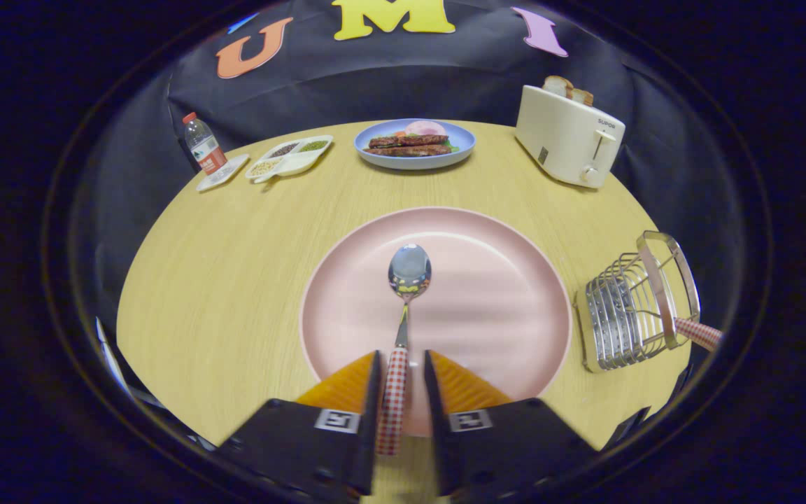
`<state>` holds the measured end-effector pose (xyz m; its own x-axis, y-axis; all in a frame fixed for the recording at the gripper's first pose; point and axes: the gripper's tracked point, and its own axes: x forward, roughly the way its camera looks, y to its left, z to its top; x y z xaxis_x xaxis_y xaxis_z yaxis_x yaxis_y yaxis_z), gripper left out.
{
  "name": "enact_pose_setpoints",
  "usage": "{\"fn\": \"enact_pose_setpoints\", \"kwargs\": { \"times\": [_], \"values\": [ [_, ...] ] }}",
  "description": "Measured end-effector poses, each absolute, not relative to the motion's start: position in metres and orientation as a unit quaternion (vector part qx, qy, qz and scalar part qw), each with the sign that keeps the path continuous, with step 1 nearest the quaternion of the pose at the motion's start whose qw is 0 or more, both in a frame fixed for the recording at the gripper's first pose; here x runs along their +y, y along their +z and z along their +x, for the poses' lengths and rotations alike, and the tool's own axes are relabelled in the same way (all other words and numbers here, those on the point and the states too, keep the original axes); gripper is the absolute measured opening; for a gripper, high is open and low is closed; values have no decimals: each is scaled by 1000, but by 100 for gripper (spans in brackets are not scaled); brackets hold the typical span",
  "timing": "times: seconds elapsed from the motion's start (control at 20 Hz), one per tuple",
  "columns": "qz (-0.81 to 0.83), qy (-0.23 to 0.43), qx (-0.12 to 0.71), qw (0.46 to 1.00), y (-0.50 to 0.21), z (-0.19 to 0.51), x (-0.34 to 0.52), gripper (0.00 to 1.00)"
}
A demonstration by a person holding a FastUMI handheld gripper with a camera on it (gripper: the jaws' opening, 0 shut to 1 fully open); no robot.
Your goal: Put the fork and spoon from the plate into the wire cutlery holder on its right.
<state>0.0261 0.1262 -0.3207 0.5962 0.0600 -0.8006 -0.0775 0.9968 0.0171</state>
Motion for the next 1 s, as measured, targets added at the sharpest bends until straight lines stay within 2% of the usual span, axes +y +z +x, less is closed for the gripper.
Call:
{"fn": "enact_pose_setpoints", "kwargs": {
  "times": [0.05, 0.15, 0.2, 0.4, 0.6, 0.8, 1.0],
  "values": [
    [-11, 37, 452, 891, -322, 26, 126, 15],
    [-14, 29, 455, 890, -324, 28, 122, 18],
    [-18, 27, 462, 886, -321, 27, 118, 5],
    [-12, 34, 474, 880, -299, 22, 112, 5],
    [23, 59, 496, 866, -243, 17, 97, 5],
    [18, 71, 502, 862, -172, 23, 46, 5],
    [-5, 57, 545, 837, -147, 14, -18, 5]
  ]
}}
